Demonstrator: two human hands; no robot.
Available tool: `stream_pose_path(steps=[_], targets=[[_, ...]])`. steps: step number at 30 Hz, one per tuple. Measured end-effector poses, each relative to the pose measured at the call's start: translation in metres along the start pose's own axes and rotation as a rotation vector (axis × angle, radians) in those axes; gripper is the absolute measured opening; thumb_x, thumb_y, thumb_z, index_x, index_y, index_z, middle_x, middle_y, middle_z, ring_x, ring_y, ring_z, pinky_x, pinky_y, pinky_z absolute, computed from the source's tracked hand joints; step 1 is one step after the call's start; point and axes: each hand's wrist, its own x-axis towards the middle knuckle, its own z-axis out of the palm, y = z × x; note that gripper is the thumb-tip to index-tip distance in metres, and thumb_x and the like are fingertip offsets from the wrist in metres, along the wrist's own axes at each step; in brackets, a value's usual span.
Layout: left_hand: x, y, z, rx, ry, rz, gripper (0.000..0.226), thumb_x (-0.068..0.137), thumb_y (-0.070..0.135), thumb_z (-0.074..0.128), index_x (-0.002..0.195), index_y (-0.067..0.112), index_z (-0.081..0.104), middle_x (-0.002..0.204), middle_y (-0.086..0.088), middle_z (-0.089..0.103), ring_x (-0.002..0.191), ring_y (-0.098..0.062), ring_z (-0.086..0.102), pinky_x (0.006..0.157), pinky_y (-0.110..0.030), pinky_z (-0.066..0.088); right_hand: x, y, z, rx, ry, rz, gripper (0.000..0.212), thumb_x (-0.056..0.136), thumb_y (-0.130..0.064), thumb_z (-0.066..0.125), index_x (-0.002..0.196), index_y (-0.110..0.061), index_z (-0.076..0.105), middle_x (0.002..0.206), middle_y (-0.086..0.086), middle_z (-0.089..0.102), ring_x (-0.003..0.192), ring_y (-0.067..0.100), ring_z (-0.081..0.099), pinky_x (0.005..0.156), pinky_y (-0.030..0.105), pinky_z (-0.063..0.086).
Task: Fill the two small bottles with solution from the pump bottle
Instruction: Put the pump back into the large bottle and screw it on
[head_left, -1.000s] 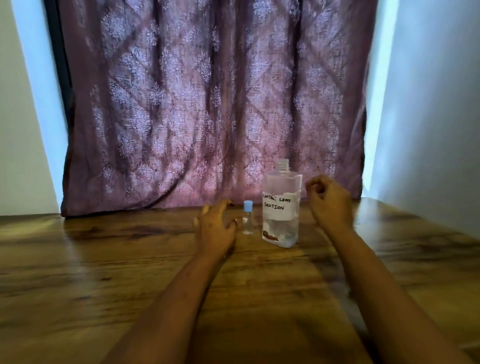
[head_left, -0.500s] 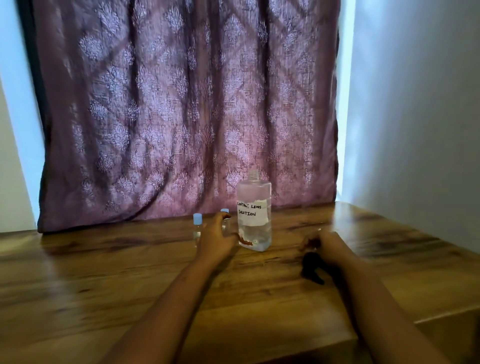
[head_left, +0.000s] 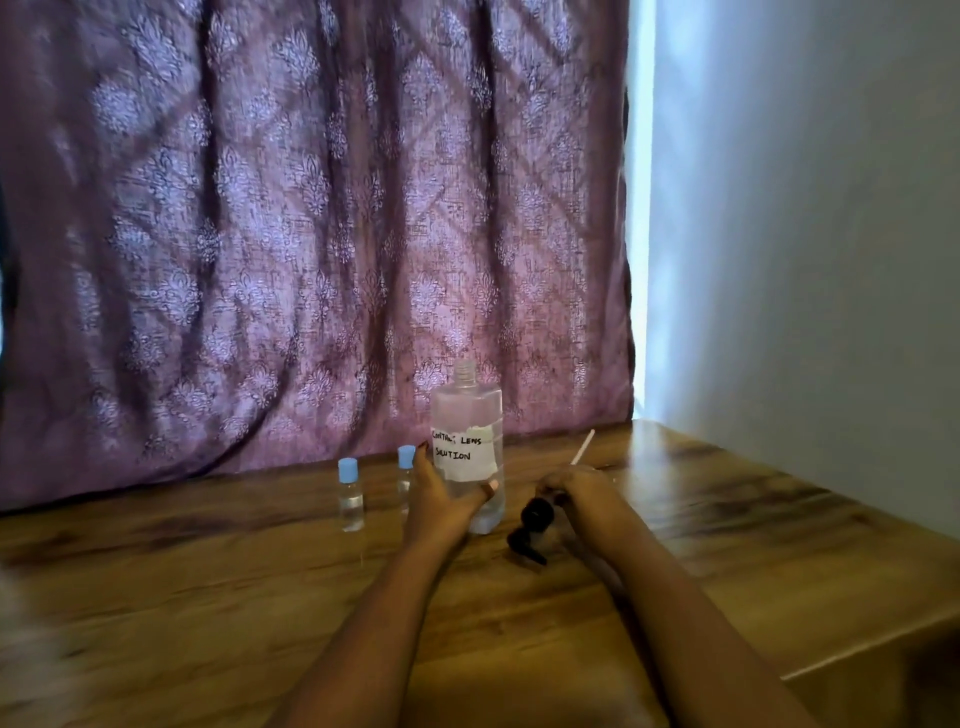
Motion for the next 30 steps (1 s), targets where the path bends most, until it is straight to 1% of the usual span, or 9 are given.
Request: stream_pose_path(steps=[2,4,8,13,15,17,21,24,30], targets=[[0.004,-0.003,0.001,0.034,-0.024,0.028,0.101,0.069,0.03,0.085,0.145,0.019,0.02,0.143,-0.007,0.049,0.128,-0.029,0.05,0.103,-0.053,0.045,0.007,-0.005,-0.005,0.19,0.107,0.025,0.022,0.085,-0.005,0.053,0.097,-0.013,0.069,0.099,0.005,0.067,0.088,0.011,0.061,0.078,0.02,0.049],[0.007,-0.004,0.001,0.066,-0.01,0.073,0.095,0.067,0.034,0.086,0.141,0.019,0.028,0.134,-0.005,0.056,0.12,-0.027,0.055,0.097,-0.049,0.049,0.013,-0.012,-0.016,0.332,0.245,-0.034,0.027,0.081,0.006,0.054,0.094,-0.011,0.07,0.095,0.007,0.07,0.089,0.019,0.064,0.081,0.026,0.05],[0.005,-0.003,0.001,0.106,0.058,0.13,0.07,0.063,0.036,0.086,0.12,0.021,0.047,0.114,-0.001,0.066,0.104,-0.023,0.063,0.087,-0.045,0.055,0.033,-0.029,-0.048,0.599,0.54,0.004,0.038,0.08,0.014,0.053,0.107,-0.009,0.065,0.098,0.002,0.065,0.092,0.011,0.062,0.081,0.003,0.041],[-0.002,-0.001,-0.004,0.099,0.031,0.161,0.064,0.062,0.032,0.084,0.115,0.024,0.051,0.108,0.003,0.068,0.1,-0.018,0.064,0.086,-0.046,0.055,0.072,-0.054,-0.11,0.687,0.762,0.065,0.026,0.089,-0.011,0.059,0.114,-0.007,0.062,0.083,-0.001,0.06,0.079,0.01,0.055,0.06,-0.006,0.033],[-0.006,0.0,-0.006,0.114,0.026,0.181,0.064,0.063,0.035,0.084,0.116,0.023,0.05,0.109,0.003,0.068,0.1,-0.017,0.064,0.086,-0.045,0.055,0.084,-0.066,-0.134,0.765,0.801,0.033,0.027,0.089,-0.014,0.06,0.116,-0.008,0.06,0.089,-0.004,0.061,0.084,0.006,0.056,0.066,-0.007,0.035],[-0.009,0.001,-0.009,0.128,0.025,0.179,0.068,0.065,0.035,0.085,0.119,0.021,0.047,0.113,0.0,0.066,0.103,-0.02,0.063,0.088,-0.046,0.054,0.094,-0.079,-0.152,0.844,0.787,0.011,0.028,0.089,-0.012,0.06,0.116,-0.008,0.059,0.096,-0.005,0.063,0.093,0.007,0.06,0.078,-0.001,0.041],[-0.012,0.004,-0.014,0.134,0.033,0.131,0.073,0.064,0.032,0.086,0.122,0.02,0.043,0.117,-0.001,0.065,0.106,-0.023,0.062,0.09,-0.046,0.054,0.104,-0.097,-0.169,0.92,0.766,0.028,0.026,0.088,-0.011,0.06,0.115,-0.01,0.059,0.102,0.002,0.067,0.098,0.017,0.064,0.093,0.032,0.051],[-0.014,0.004,-0.016,0.128,0.042,0.122,0.071,0.063,0.031,0.085,0.118,0.023,0.04,0.115,-0.001,0.064,0.105,-0.024,0.061,0.089,-0.048,0.054,0.107,-0.104,-0.172,0.958,0.763,0.079,0.026,0.088,-0.011,0.06,0.114,-0.009,0.059,0.106,0.011,0.068,0.099,0.024,0.065,0.092,0.044,0.052],[-0.013,0.005,-0.016,0.124,0.059,0.132,0.075,0.062,0.026,0.086,0.119,0.019,0.038,0.116,-0.004,0.062,0.107,-0.025,0.06,0.089,-0.047,0.054,0.105,-0.107,-0.163,0.934,0.73,0.128,0.019,0.09,-0.012,0.058,0.108,-0.01,0.06,0.099,0.011,0.068,0.094,0.025,0.065,0.088,0.047,0.052]])
